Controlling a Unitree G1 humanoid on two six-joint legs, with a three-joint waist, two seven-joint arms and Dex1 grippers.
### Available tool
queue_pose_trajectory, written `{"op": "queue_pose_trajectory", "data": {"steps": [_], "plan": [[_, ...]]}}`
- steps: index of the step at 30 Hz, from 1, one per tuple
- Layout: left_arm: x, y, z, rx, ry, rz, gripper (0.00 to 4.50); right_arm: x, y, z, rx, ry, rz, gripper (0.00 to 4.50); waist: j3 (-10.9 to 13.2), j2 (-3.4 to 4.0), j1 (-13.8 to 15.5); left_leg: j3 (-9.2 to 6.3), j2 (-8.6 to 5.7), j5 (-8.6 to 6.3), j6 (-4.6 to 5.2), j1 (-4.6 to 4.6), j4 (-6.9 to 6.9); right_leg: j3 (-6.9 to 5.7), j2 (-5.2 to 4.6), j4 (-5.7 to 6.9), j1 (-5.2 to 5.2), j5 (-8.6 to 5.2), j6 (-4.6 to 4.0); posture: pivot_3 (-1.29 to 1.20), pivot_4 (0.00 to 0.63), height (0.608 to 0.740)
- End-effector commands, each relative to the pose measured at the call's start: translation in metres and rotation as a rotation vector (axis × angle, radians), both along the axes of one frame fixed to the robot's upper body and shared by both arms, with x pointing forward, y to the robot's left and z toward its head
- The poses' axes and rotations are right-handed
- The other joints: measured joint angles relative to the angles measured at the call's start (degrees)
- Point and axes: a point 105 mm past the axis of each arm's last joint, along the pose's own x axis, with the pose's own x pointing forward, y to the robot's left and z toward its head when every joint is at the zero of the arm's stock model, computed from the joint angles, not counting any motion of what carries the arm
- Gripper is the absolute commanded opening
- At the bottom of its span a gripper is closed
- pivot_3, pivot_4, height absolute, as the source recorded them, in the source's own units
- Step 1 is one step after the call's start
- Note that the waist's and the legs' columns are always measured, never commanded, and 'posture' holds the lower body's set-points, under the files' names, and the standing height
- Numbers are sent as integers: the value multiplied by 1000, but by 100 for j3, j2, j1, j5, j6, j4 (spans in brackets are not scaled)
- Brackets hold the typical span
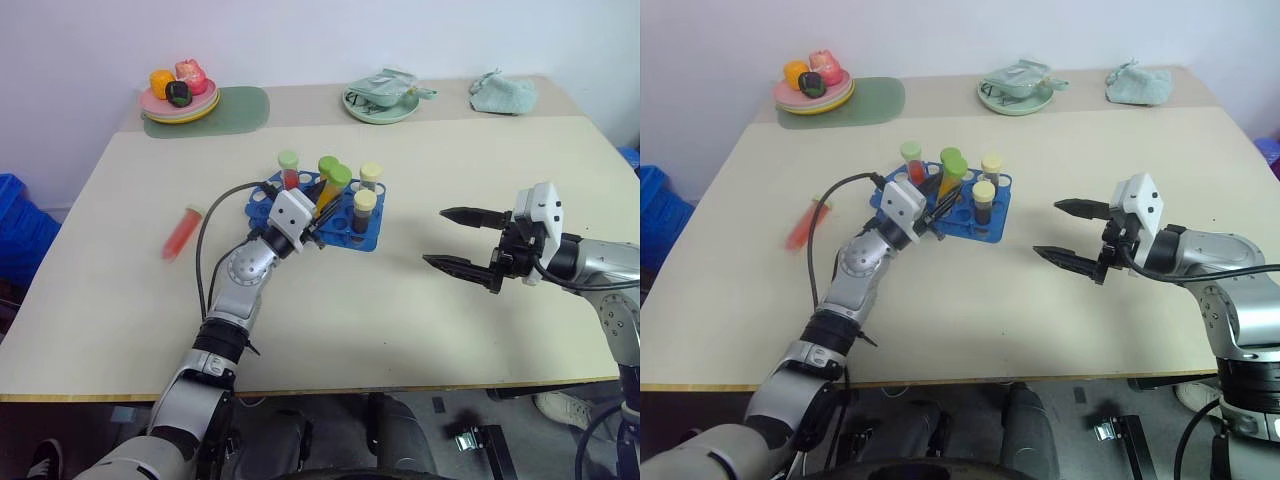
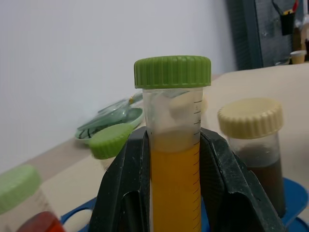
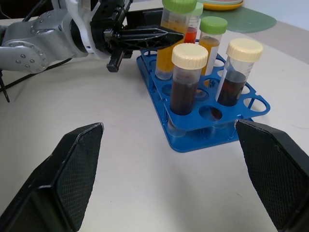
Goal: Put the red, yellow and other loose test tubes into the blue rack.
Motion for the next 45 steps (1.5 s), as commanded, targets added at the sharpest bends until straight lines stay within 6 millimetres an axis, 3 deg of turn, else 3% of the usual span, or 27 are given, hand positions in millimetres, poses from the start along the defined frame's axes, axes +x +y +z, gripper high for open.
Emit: {"op": "queue_pose_trajectory", "data": {"steps": [1,16,23,24,31,37,45], "plan": [[-4,1,4,-50,-4,-10,799,-3,-2,17,-8,-72,1,4500,0,0,1,0,0,0,0,1,0,0,0,0,0,0,0,0,150,740],[-3,10,1,-239,161,-38,799,-1,-2,18,-13,-83,2,4500,-1,-1,-3,-1,0,-1,1,1,0,0,0,-1,2,0,0,0,150,740],[-7,14,2,-235,152,-31,4312,0,-1,17,-11,-85,10,4500,-1,-1,-2,-1,0,-1,1,1,0,0,0,-1,1,0,0,0,150,740],[-8,15,3,-236,153,-31,4456,0,-1,16,-14,-83,13,4500,-1,-1,-2,-1,0,-1,1,1,0,0,0,-1,1,0,0,0,150,740],[-20,33,26,-149,110,-16,4456,3,-2,15,-15,-80,20,4500,-1,-1,-10,-1,1,-1,1,1,0,0,0,1,1,0,0,0,150,740],[-26,67,47,-72,76,78,4456,7,-2,13,-8,-80,27,4500,-1,0,-9,-2,1,-1,1,1,0,1,1,3,1,0,0,0,150,740],[-24,115,65,43,154,206,4456,9,-7,19,18,-60,42,4500,-1,0,-18,-2,1,-1,1,1,-2,0,2,6,-3,0,0,0,150,740]]}}
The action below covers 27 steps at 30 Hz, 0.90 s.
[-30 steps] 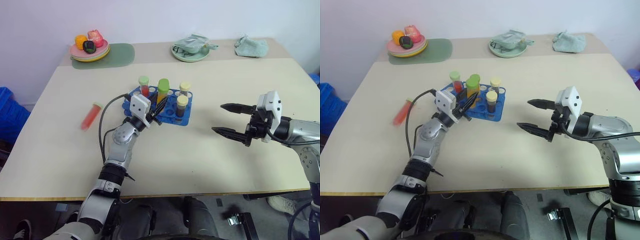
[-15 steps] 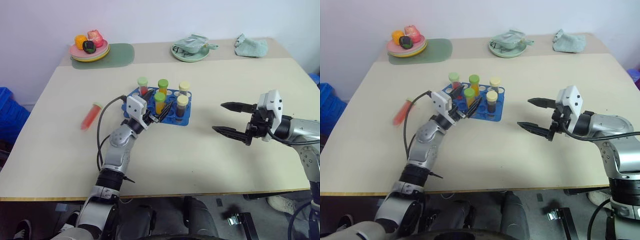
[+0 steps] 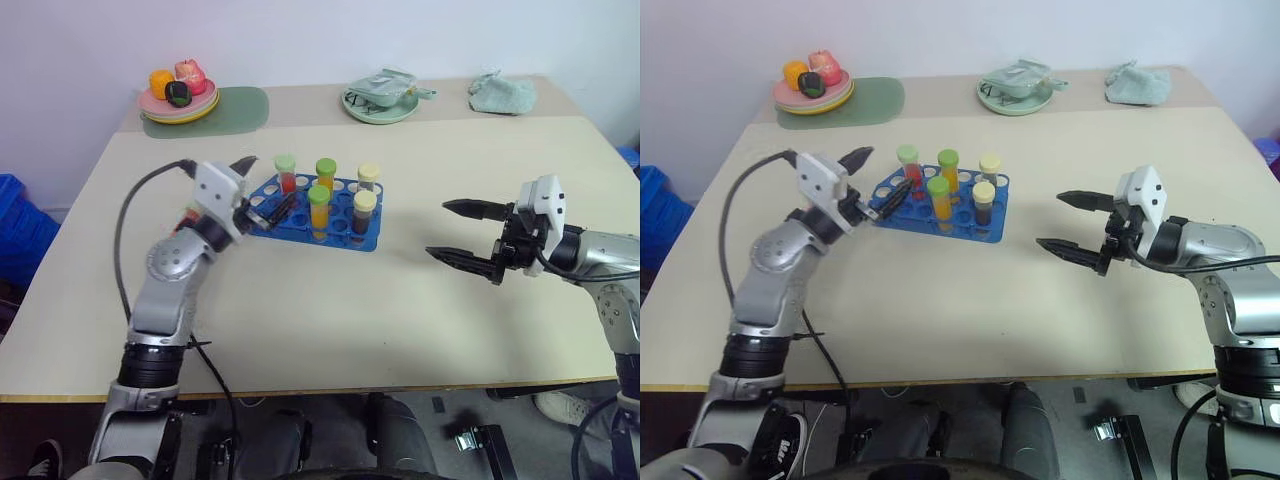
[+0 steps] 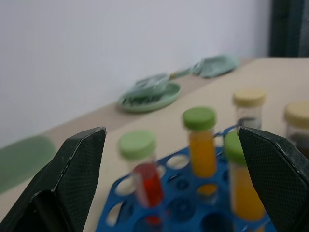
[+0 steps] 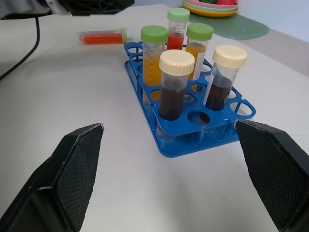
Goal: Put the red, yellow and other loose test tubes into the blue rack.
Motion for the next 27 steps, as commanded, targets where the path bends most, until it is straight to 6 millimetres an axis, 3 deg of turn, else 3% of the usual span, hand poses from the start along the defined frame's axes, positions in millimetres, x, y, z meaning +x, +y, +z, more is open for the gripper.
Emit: {"op": "queue_pose_trajectory", "data": {"steps": [1,9,13,17,27], "plan": [[-5,24,25,29,5,48,4456,0,-4,15,13,-25,25,4500,0,0,-1,0,0,0,0,0,0,0,0,0,0,0,0,0,150,740],[-25,75,25,90,332,-8,4456,-10,-3,20,11,-5,110,4500,2,1,-5,-2,0,-1,0,-1,-4,0,2,7,-2,-1,-1,0,150,740],[-24,119,20,97,496,88,4456,-14,2,29,74,-13,150,4500,3,1,-21,-5,1,-1,0,0,-5,-1,6,9,-2,-1,-1,0,150,740],[-16,149,17,126,584,177,4456,-15,9,37,110,-66,172,4500,3,3,-52,-6,2,-1,0,-1,-12,0,7,10,-5,-1,-1,0,150,740],[2,178,2,128,813,285,4456,-14,14,29,63,-70,184,4500,4,1,-121,-9,-2,-1,0,-6,-11,-5,8,9,-5,-1,-1,0,150,740]]}}
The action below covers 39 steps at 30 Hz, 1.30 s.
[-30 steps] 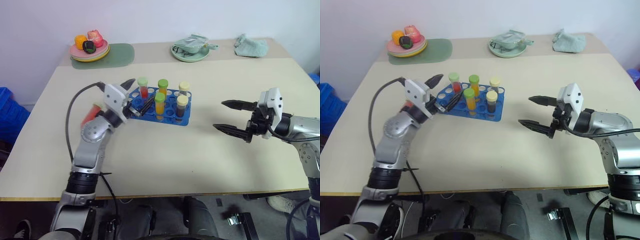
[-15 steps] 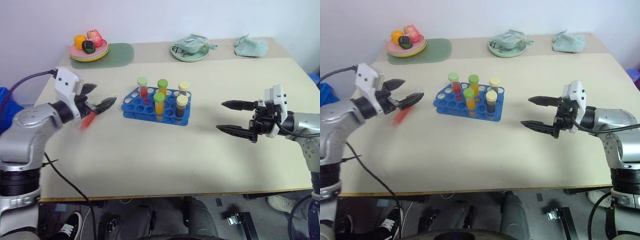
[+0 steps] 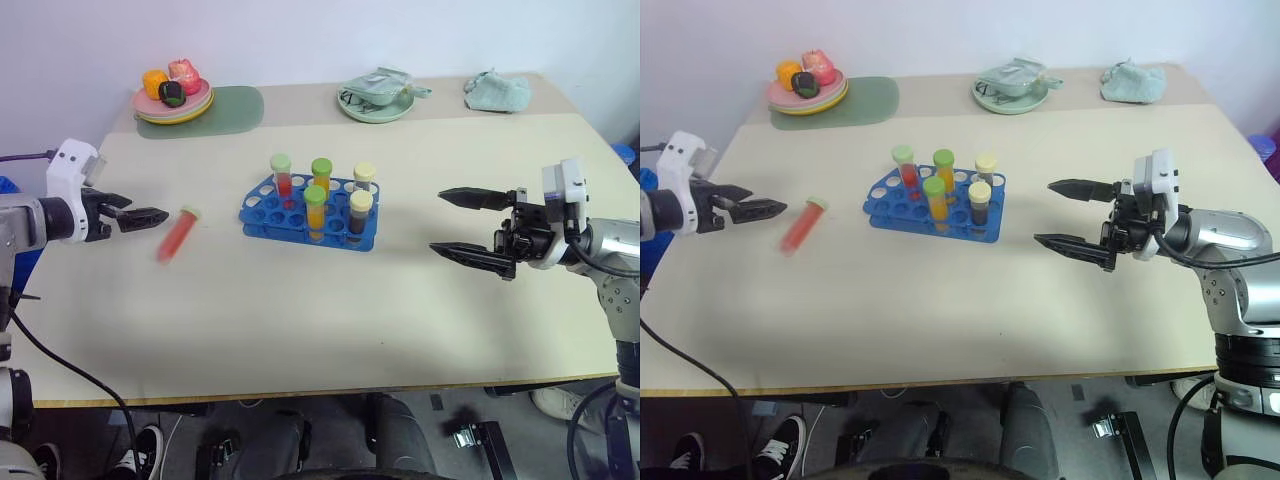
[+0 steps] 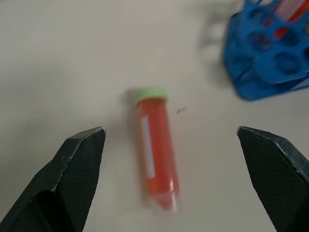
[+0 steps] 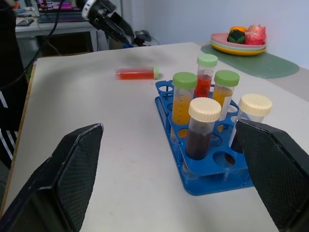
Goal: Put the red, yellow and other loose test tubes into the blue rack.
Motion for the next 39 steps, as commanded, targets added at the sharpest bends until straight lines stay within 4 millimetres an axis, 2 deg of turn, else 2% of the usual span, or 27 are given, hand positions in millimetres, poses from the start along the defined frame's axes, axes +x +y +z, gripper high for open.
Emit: {"op": "queue_pose_trajectory", "data": {"steps": [1,6,13,17,19,27,38,39], "plan": [[9,6,10,4,20,38,4456,-1,2,6,-25,-42,12,4500,0,-1,-30,-1,0,0,0,-1,1,-1,0,-1,0,0,0,0,150,740],[19,3,-4,4,125,45,4456,3,3,6,-21,-38,4,4500,0,0,-66,2,-4,0,0,-1,2,-1,2,1,-3,0,0,0,150,740],[19,3,-20,-37,268,74,4456,6,2,6,-21,-33,-9,4500,1,-1,-156,1,-3,0,-1,-8,2,-1,9,0,-7,0,0,0,150,740],[26,-3,-24,5,302,53,4456,6,3,3,-25,-28,-12,4500,1,-2,-154,1,-4,0,0,-9,6,-1,8,-1,-6,0,1,0,150,740],[28,-6,-23,-31,322,79,4456,7,3,3,-24,-28,-14,4500,2,-3,-165,1,-4,0,0,-11,8,-1,8,0,-7,0,1,0,150,740],[34,-4,-32,46,327,87,4456,9,4,1,-33,-36,-24,4500,2,-3,-192,3,-4,0,-1,-12,7,-1,9,1,-12,0,1,0,150,740],[21,0,-59,30,426,103,4456,9,2,1,-43,-47,-41,4500,2,-3,-187,2,-4,0,0,-18,12,-1,8,2,-14,1,1,0,150,740],[20,0,-60,12,434,116,4223,9,2,1,-43,-45,-41,4500,2,-3,-191,3,-4,0,0,-17,11,-1,8,2,-14,1,1,0,150,740]]}}
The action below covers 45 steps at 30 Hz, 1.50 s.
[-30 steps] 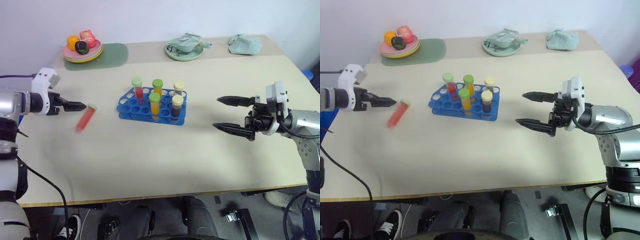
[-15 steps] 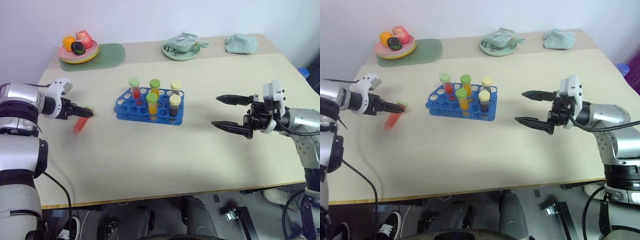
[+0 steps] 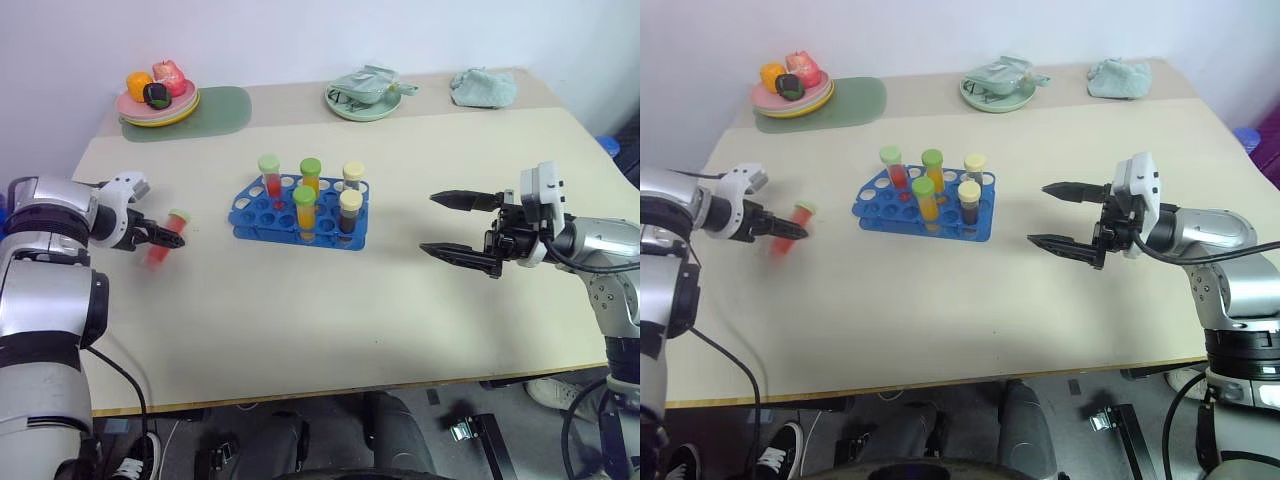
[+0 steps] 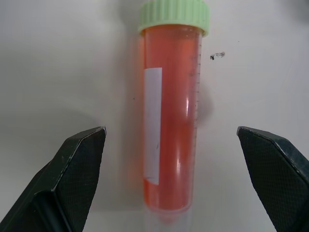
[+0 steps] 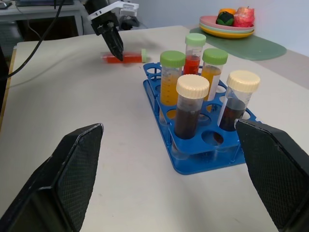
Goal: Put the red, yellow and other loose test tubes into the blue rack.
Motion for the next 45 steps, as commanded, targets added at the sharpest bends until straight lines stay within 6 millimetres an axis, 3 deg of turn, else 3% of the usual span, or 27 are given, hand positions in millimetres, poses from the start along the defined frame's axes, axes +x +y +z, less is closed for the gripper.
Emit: {"op": "queue_pose_trajectory", "data": {"steps": [1,2,7,15,18,23,26,30,33,39,45], "plan": [[-4,6,-3,-1,12,16,3940,-2,-1,9,0,-50,-1,4500,0,0,-5,0,0,0,0,0,0,0,0,1,-1,0,0,0,150,740],[-5,6,-4,-1,14,18,3728,-2,-1,9,-3,-51,-2,4500,0,0,-5,0,0,0,0,0,0,0,0,0,-1,0,0,0,150,740],[-5,4,-9,-9,27,24,1328,-2,-1,9,-8,-49,-3,4500,0,0,13,1,0,0,0,0,1,0,-1,1,0,0,0,0,150,740],[-7,6,-13,-22,31,46,1328,0,-2,8,-14,-53,-10,4500,-2,2,10,1,0,0,0,2,2,1,-1,5,0,0,0,0,150,740],[-7,6,-13,-27,23,58,899,1,-1,9,-11,-55,-10,4500,-2,2,10,1,0,0,0,3,3,1,-1,6,0,0,0,0,150,740],[1,9,-9,10,-54,39,864,1,1,8,-11,-55,-7,4500,-5,7,17,1,0,0,0,5,3,1,-3,8,2,0,0,0,150,740],[15,6,7,-1,-165,58,864,1,1,7,-14,-55,-10,4500,-5,6,25,0,3,0,0,6,4,1,-4,10,3,0,0,0,150,740],[47,-1,43,90,-517,-2,864,1,1,8,-10,-56,-13,4500,-4,2,33,-4,6,0,0,3,8,1,-9,11,2,0,0,0,150,740],[54,-27,73,-7,-830,-100,864,3,1,8,-5,-61,-22,4500,-4,1,17,-3,5,0,0,-1,7,1,-14,6,-2,1,1,0,150,740],[16,-57,81,-117,-1141,-238,864,4,0,9,-8,-65,-31,4500,-4,2,-37,7,7,0,-1,-29,8,2,-16,10,-35,1,1,0,150,740],[-17,-68,76,-100,-1308,-266,864,3,-3,11,-11,-67,-40,4500,-4,1,32,8,6,0,0,-27,10,5,-17,8,-32,2,0,0,150,740]]}}
